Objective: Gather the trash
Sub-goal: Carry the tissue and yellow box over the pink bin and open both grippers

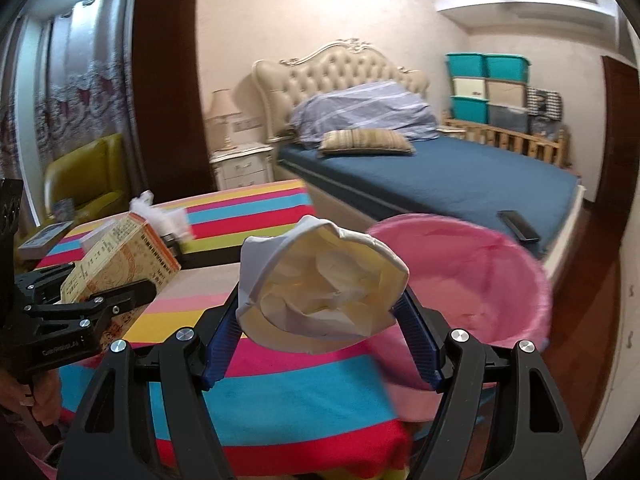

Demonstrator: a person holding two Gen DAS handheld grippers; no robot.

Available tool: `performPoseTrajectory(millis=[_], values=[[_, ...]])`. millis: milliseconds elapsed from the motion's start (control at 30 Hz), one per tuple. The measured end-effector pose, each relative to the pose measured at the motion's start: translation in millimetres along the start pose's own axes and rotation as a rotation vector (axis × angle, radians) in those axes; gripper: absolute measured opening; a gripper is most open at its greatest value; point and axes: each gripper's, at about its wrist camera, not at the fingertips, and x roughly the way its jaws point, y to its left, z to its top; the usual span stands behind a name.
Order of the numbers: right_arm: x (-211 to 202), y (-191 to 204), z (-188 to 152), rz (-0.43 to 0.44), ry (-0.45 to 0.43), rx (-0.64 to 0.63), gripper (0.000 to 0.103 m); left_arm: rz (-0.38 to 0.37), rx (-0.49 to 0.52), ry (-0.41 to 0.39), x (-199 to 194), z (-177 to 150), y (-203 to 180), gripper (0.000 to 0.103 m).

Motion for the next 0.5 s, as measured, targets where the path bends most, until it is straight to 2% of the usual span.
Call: performPoseTrajectory(millis=[133, 267, 500], values=[[-1.1, -26.7, 0.7, -0.056, -0.006, 0.023, 0.070, -0.043, 0.022, -0.002, 16.7, 17.0, -17.0, 0.049], [-1.5, -56.1, -2.4, -0.096, -0.009, 0.056, 0.070, -0.126, 0.022, 0.018, 36.2, 38.9, -32.7, 0.049], [11.0, -90.4, -7.3, -0.148, 0.007, 0.056, 0.070, -0.197, 0.075, 0.021, 75.0, 69.5, -69.3, 0.049]])
